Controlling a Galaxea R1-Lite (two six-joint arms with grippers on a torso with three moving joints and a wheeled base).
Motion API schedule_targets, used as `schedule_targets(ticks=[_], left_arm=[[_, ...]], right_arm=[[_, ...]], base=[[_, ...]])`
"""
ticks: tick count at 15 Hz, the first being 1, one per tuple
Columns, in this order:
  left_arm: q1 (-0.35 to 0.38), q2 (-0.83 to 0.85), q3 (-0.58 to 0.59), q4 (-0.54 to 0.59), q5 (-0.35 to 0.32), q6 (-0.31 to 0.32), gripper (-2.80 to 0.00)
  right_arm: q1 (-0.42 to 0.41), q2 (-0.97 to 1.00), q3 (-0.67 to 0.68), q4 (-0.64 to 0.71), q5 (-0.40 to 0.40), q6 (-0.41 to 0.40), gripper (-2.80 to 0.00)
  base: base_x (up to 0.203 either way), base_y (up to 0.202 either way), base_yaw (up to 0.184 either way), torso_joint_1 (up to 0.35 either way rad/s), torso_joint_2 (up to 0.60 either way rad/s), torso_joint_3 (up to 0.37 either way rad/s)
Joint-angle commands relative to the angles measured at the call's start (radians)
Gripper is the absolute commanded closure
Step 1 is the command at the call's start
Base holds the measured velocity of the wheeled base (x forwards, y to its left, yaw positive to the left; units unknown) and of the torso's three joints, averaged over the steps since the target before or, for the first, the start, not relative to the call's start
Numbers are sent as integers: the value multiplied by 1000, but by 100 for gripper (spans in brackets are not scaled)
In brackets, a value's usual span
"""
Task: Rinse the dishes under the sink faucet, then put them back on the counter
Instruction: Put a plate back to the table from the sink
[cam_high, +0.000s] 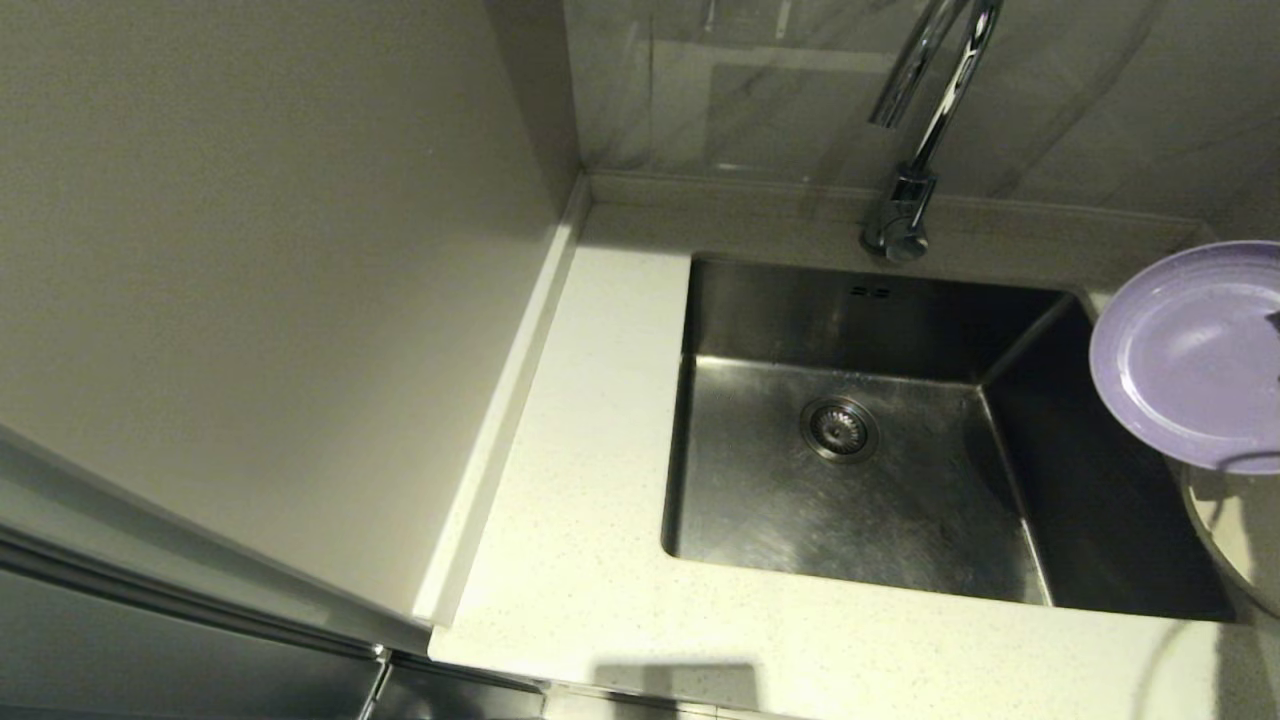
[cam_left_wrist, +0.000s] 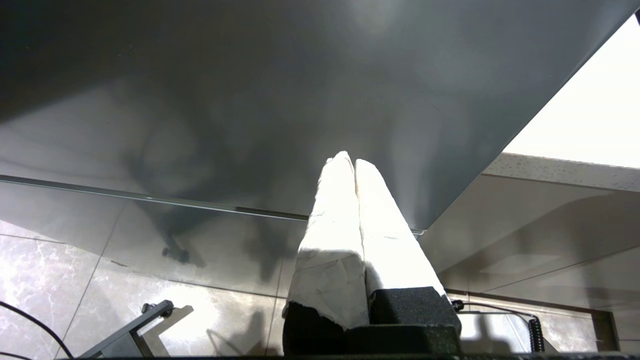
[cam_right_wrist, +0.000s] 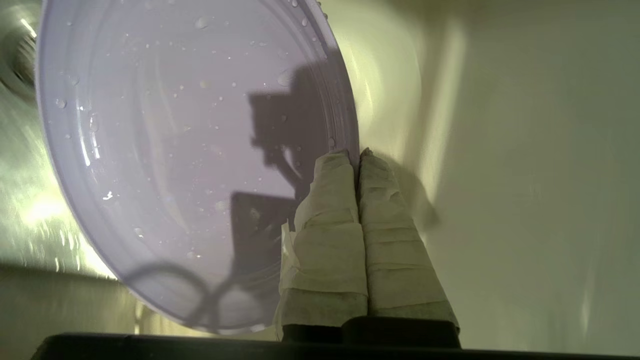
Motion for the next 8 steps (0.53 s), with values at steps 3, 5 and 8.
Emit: schedule_targets(ticks=[3,5,8], left_arm=[[0,-4,0,0,0,-1,0],[0,-3,0,0,0,-1,0],[0,-3,0,0,0,-1,0]], right_arm=[[-171,-204,244,33,-3,-62,0],[-248,-238,294,124,-13,-129,0],[-285,-237,347,174,-69,-173,0]], base=[[0,0,0,0,0,0],[0,0,0,0,0,0],[0,0,0,0,0,0]])
